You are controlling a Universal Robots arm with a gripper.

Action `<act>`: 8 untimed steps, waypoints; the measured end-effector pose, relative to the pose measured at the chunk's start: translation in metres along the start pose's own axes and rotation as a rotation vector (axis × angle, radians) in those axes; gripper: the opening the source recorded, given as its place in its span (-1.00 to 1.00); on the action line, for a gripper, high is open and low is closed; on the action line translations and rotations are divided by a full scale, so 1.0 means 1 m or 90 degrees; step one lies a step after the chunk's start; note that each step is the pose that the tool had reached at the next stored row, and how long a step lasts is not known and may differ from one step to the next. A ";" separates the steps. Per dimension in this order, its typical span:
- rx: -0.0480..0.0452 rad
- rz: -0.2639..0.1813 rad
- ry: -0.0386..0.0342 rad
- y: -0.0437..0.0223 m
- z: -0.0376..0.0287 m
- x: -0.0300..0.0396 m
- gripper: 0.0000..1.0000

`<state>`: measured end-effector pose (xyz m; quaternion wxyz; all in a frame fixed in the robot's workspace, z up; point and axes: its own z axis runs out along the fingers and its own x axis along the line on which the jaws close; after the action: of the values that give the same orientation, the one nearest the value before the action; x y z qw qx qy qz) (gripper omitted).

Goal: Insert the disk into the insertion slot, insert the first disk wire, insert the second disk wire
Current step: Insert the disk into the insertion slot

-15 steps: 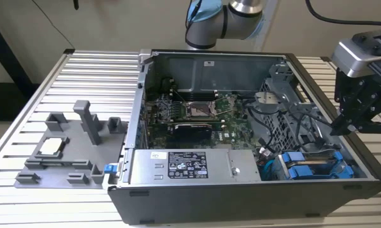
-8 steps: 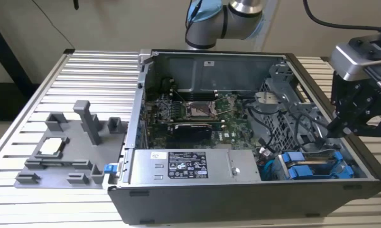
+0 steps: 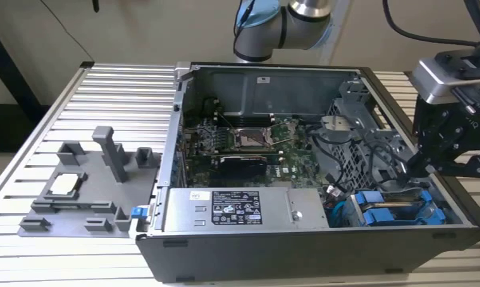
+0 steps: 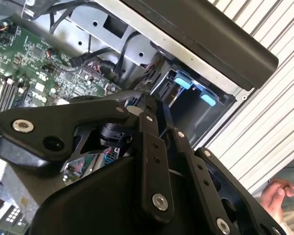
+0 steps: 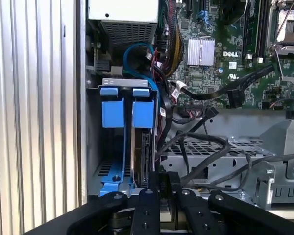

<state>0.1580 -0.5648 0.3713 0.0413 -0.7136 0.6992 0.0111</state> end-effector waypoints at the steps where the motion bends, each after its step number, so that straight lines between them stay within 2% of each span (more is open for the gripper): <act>1: -0.0009 0.000 0.0002 0.0001 0.0010 0.0001 -0.62; 8: -0.0014 0.001 0.0015 -0.0002 0.0098 0.0012 -0.62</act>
<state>0.1586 -0.5652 0.3615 0.0397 -0.7132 0.6998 0.0111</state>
